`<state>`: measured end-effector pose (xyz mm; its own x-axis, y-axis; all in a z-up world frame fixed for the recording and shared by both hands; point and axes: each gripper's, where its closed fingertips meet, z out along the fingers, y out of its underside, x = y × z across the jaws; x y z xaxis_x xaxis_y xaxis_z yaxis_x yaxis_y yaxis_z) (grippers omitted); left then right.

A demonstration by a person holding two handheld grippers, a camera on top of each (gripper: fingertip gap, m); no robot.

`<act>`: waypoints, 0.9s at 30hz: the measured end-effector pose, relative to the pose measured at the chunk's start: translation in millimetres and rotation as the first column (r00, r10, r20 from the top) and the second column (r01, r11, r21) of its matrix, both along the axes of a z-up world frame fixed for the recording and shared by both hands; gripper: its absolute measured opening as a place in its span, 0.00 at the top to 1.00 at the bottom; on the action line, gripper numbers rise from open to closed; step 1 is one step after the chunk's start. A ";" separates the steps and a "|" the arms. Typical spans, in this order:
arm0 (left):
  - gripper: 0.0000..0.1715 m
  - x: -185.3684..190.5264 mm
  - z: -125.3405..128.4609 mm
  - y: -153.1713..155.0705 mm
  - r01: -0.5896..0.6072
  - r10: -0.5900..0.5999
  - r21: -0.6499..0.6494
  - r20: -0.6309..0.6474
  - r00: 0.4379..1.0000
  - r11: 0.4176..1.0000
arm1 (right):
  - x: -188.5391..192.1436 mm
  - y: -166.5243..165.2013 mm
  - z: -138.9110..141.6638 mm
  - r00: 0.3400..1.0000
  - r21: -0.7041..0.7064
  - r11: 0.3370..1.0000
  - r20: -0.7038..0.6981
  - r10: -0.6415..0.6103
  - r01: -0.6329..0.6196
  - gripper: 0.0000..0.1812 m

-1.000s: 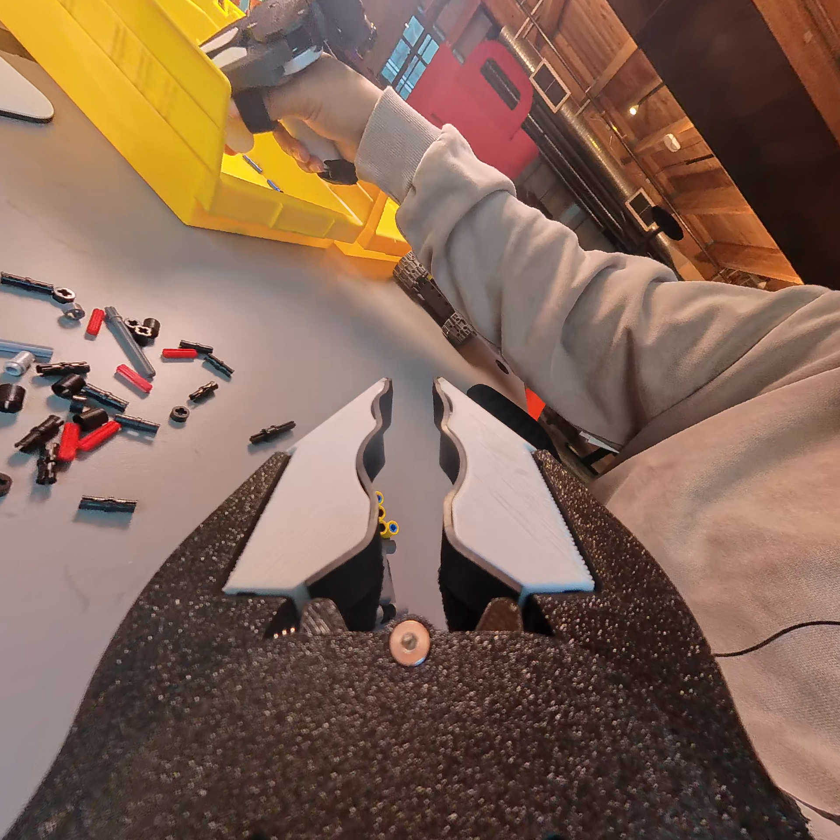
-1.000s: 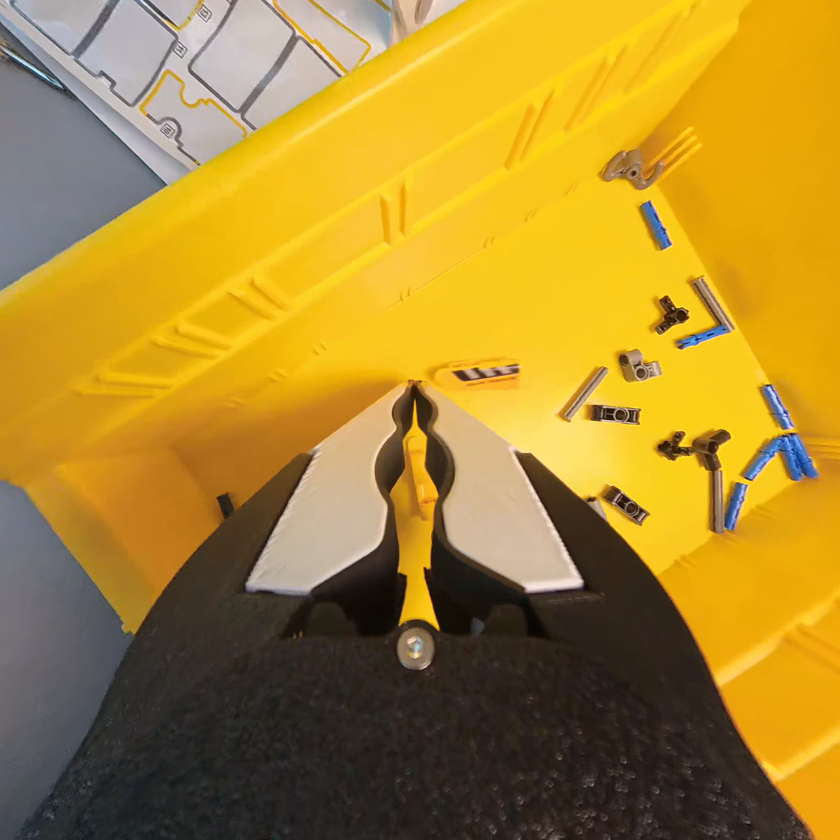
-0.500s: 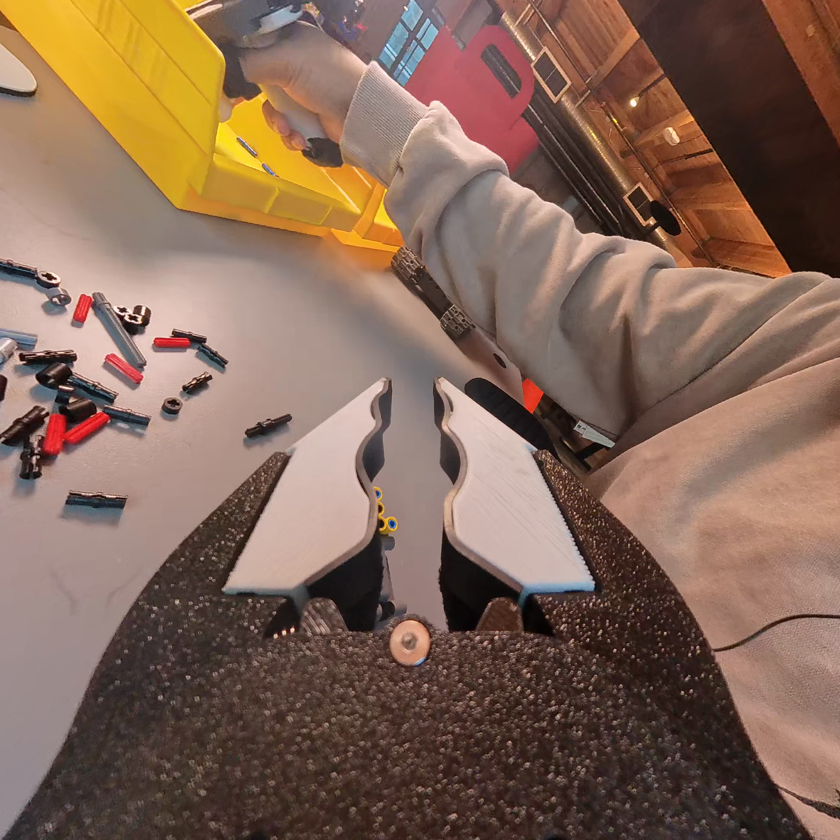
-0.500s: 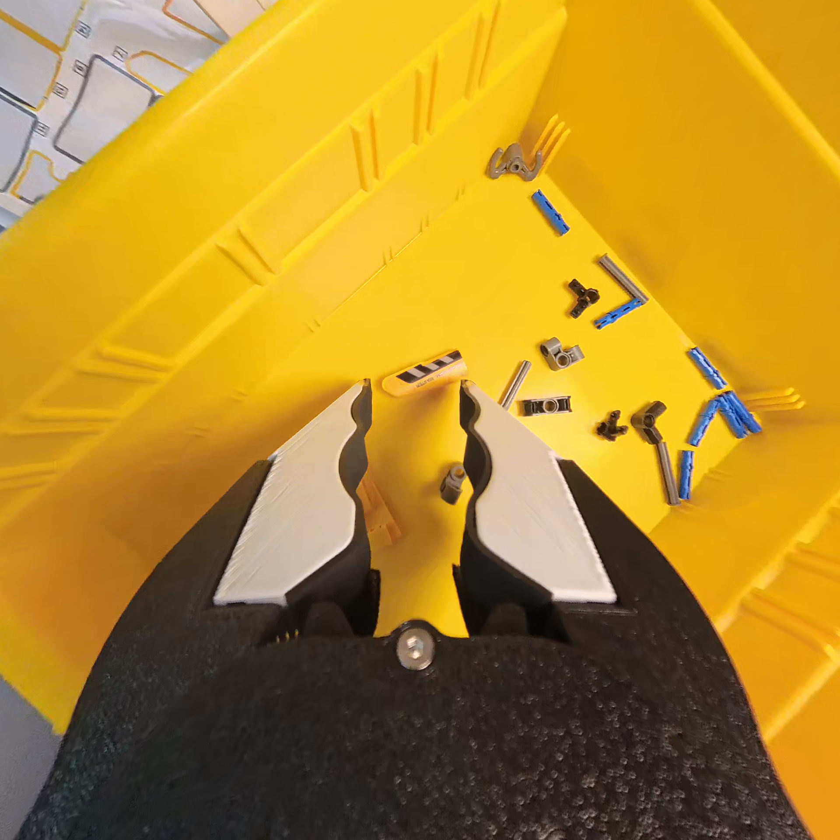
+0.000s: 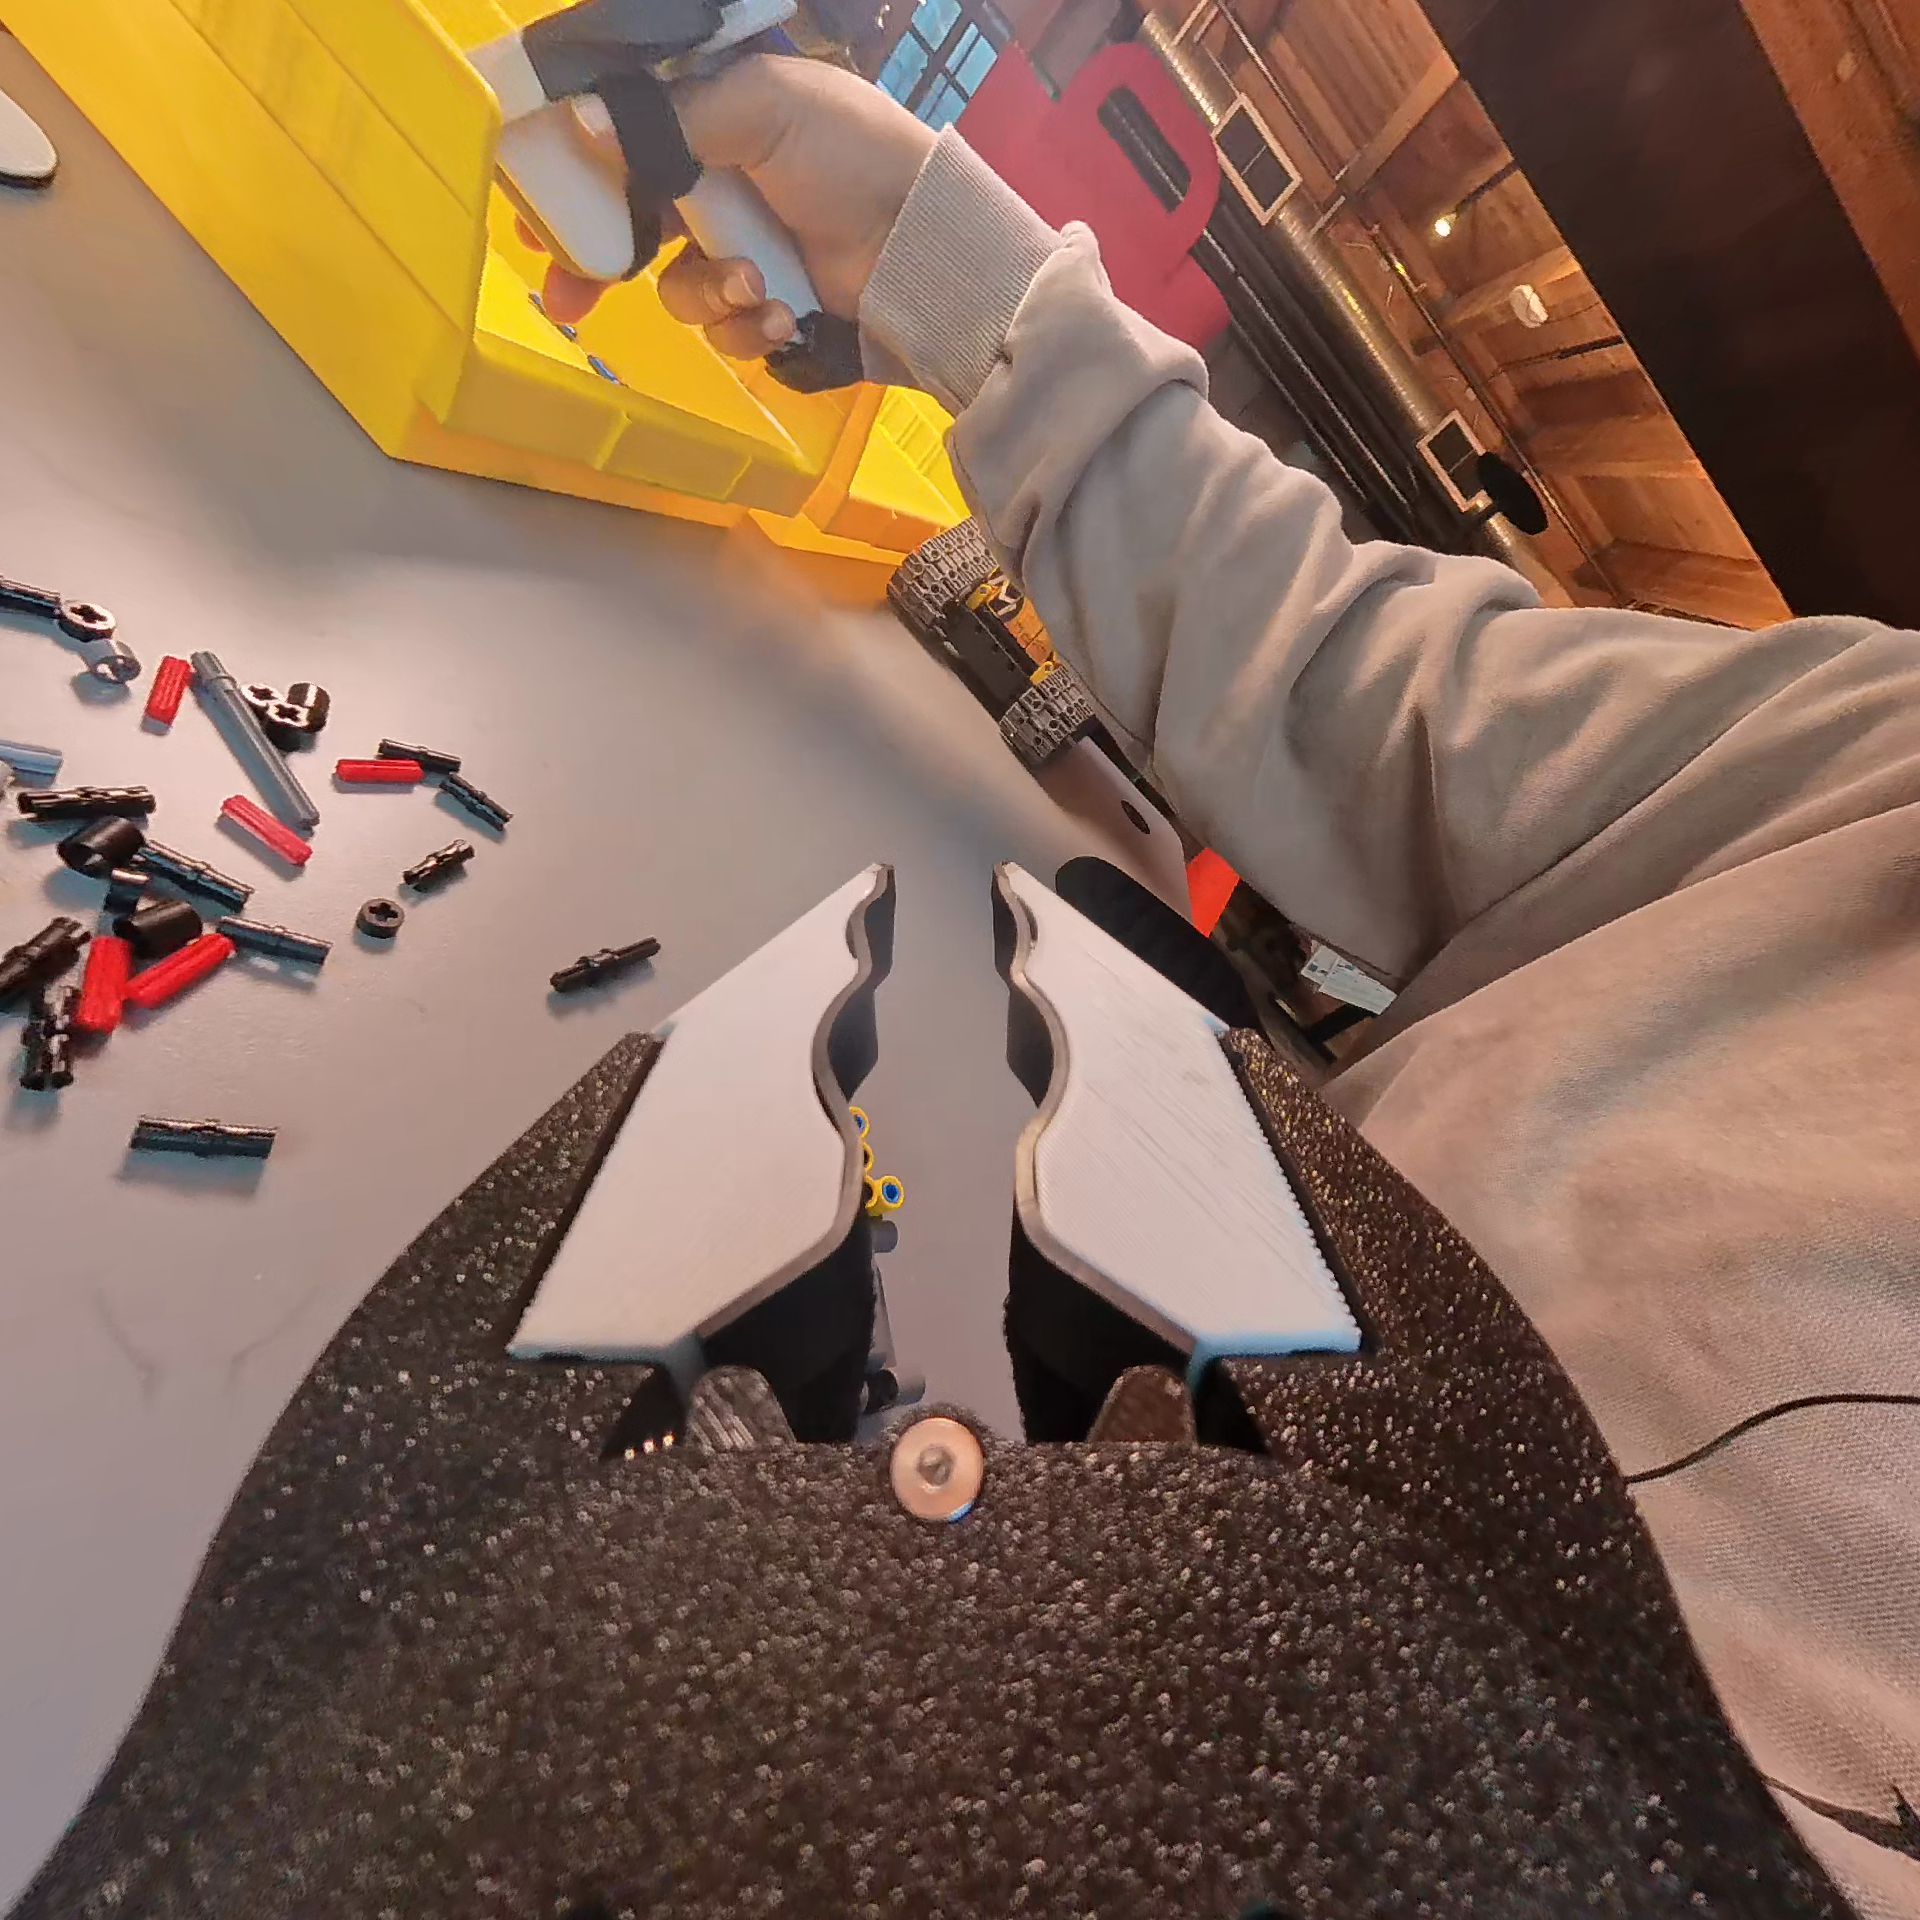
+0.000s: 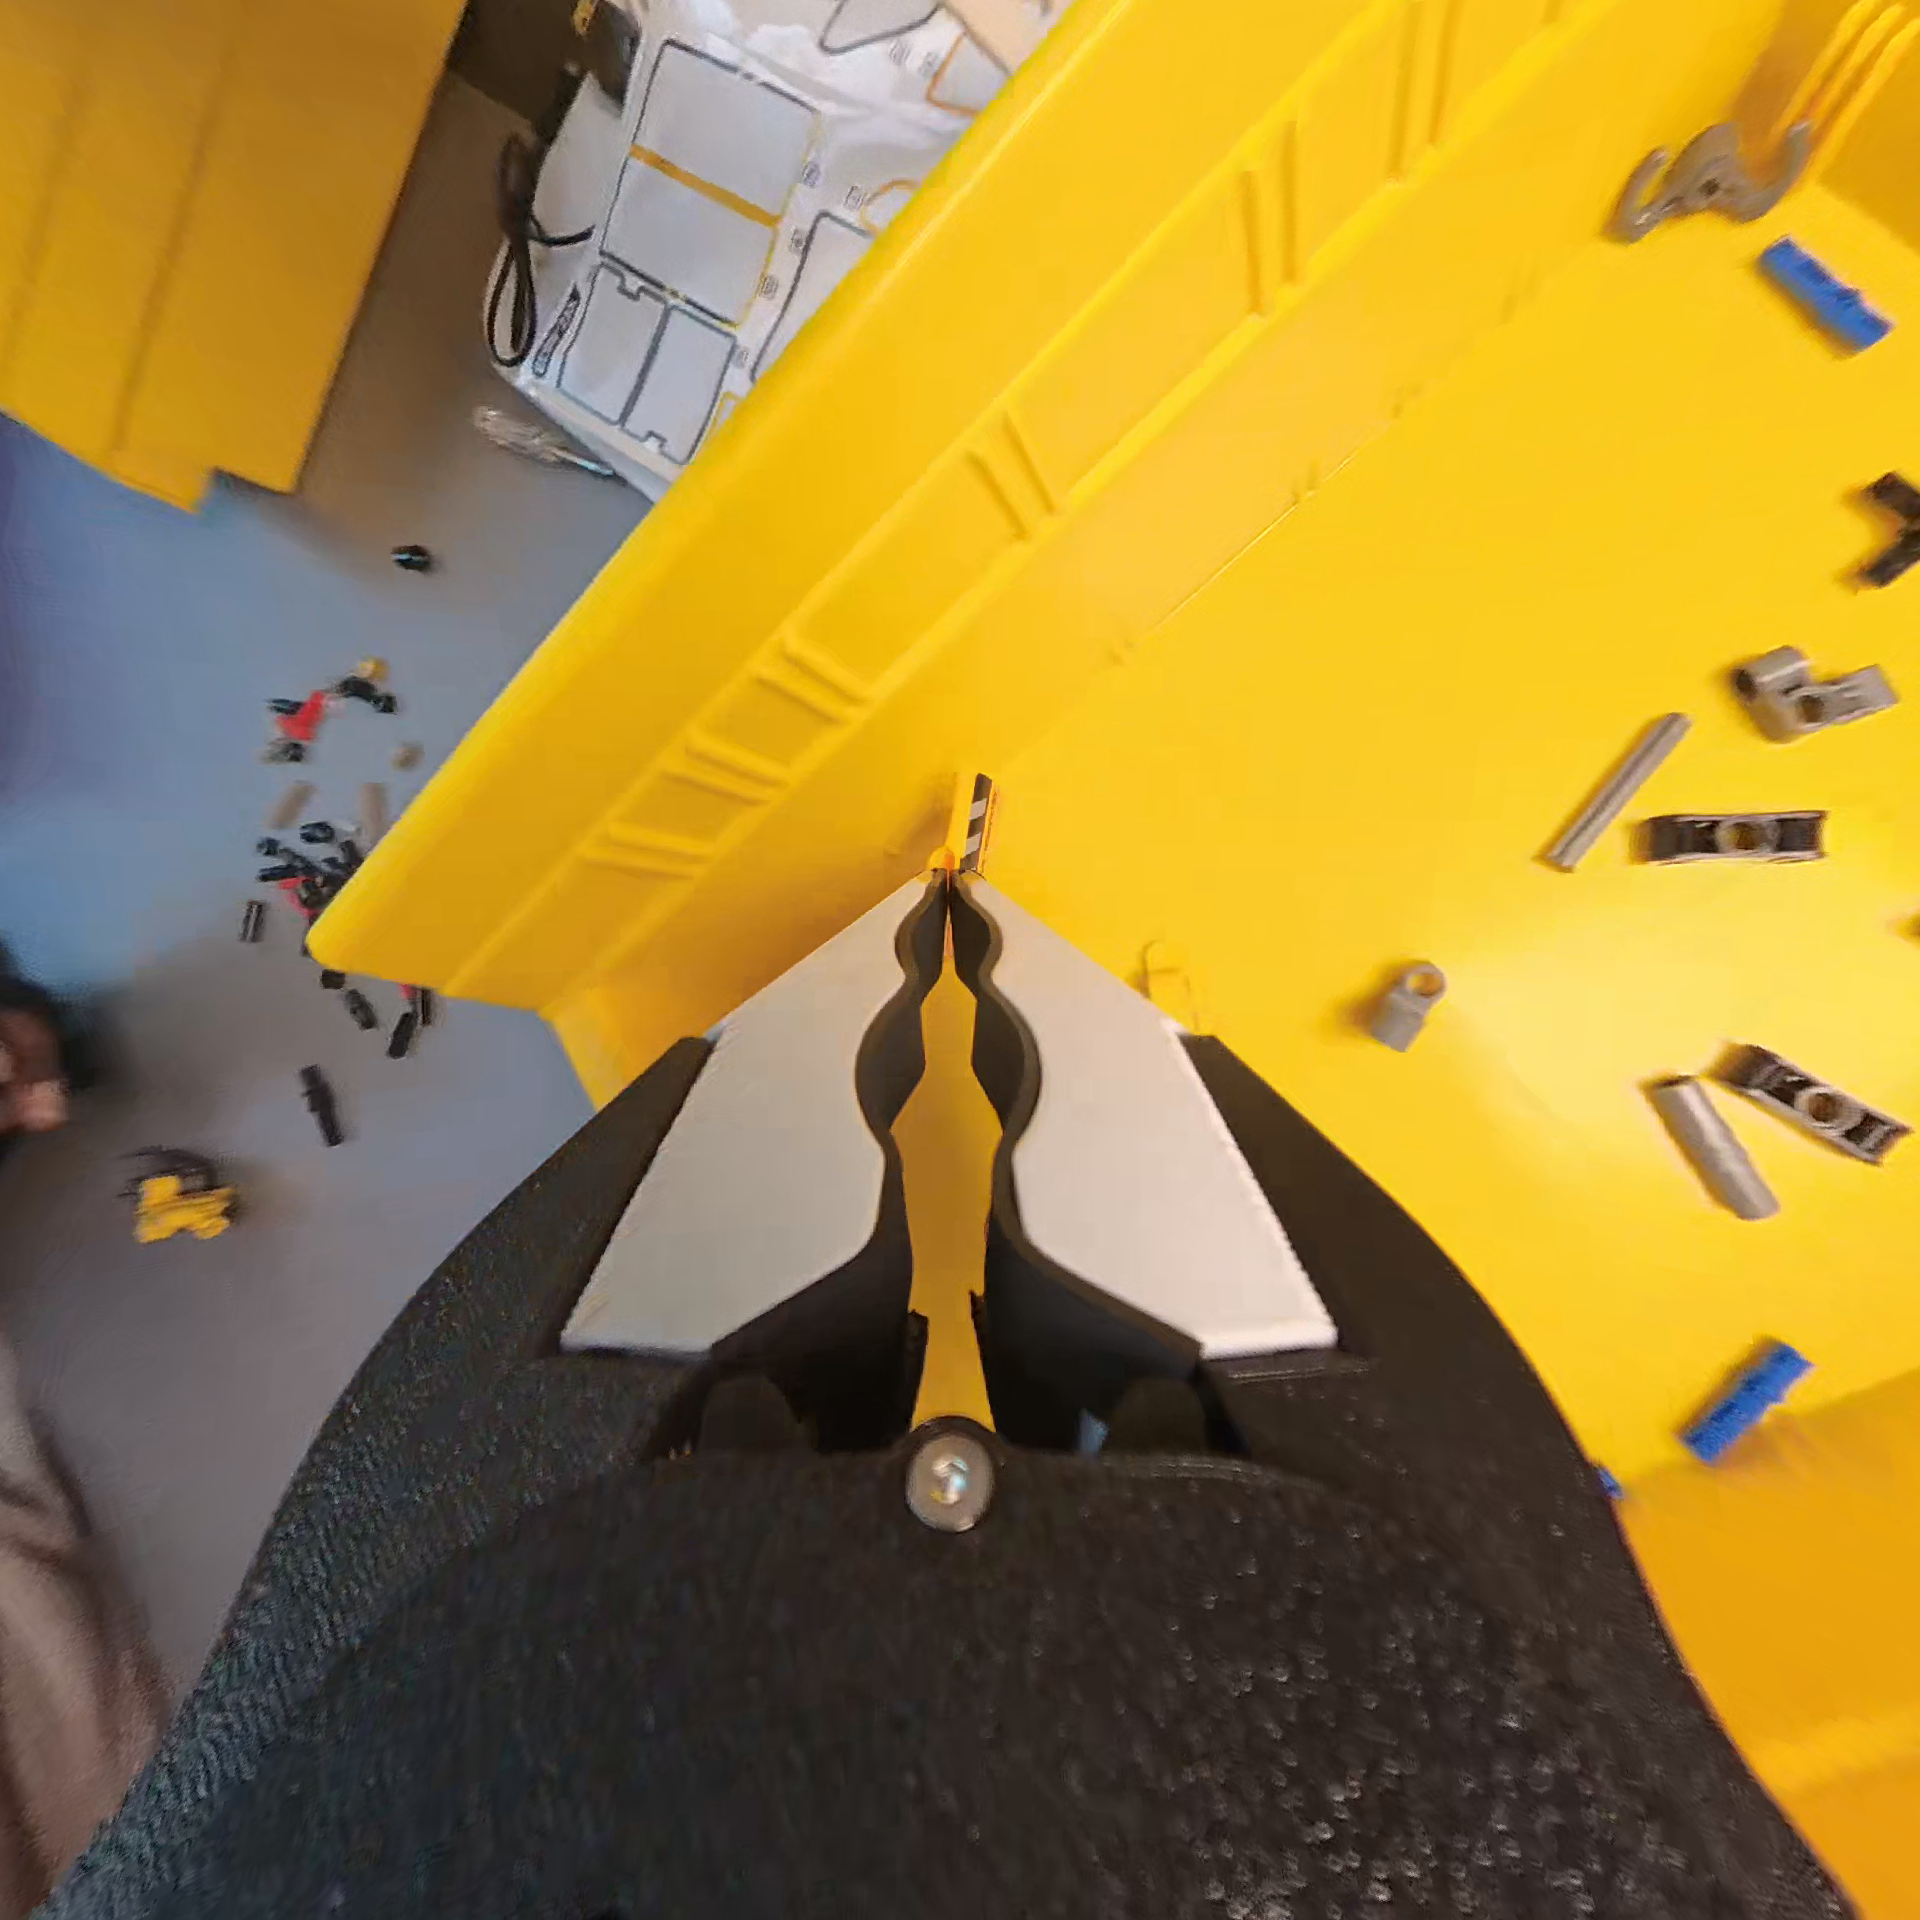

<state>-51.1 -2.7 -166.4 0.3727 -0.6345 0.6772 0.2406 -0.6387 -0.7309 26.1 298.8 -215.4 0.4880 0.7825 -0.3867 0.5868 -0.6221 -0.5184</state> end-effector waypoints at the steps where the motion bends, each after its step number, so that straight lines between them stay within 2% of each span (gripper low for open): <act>1: 0.89 0.4 -0.6 -0.2 0.002 -0.002 -0.002 -0.002 1.000 1.000 | 1.1 -6.2 -3.8 1.000 -0.031 0.999 0.005 0.015 -0.014 1.00; 6: 0.89 0.8 -2.5 0.2 0.003 -0.003 -0.013 -0.001 1.000 1.000 | 15.2 5.3 -29.2 0.991 0.011 1.000 0.135 -0.027 0.026 1.00; 12: 0.89 -1.1 -1.8 1.4 -0.001 0.001 -0.022 0.015 1.000 1.000 | 26.9 31.7 -26.9 0.973 0.140 0.987 0.207 -0.103 0.074 0.98; 16: 0.89 1.2 -3.0 -0.2 0.008 -0.008 -0.020 0.003 1.000 1.000 | 28.0 44.1 -16.6 0.972 0.219 0.972 0.196 -0.131 0.086 0.99; 17: 0.89 1.6 -3.2 -0.5 0.011 -0.011 -0.021 0.002 1.000 1.000 | 25.0 43.3 -14.0 0.976 0.252 0.967 0.200 -0.086 0.033 0.96; 19: 0.89 1.7 -3.2 -0.6 0.012 -0.012 -0.022 0.003 1.000 1.000 | 12.1 27.0 -12.1 0.975 0.286 0.948 0.208 0.082 -0.141 0.90; 21: 0.89 1.2 -3.0 -0.3 0.011 -0.011 -0.025 0.007 1.000 1.000 | 10.8 21.4 -18.7 0.935 0.346 0.895 0.310 0.174 -0.281 0.86; 24: 0.89 0.6 -3.3 0.1 0.011 -0.010 -0.031 0.014 1.000 0.999 | 19.6 29.6 -32.1 0.847 0.400 0.806 0.484 0.218 -0.436 0.87; 26: 0.89 0.0 -2.9 0.4 0.009 -0.009 -0.032 0.018 1.000 0.999 | 14.3 27.6 -31.7 0.855 0.377 0.814 0.449 0.258 -0.443 0.97; 27: 0.88 -0.5 -2.6 0.7 0.008 -0.007 -0.033 0.022 1.000 0.999 | 11.9 23.5 -30.5 0.862 0.341 0.830 0.417 0.288 -0.442 0.99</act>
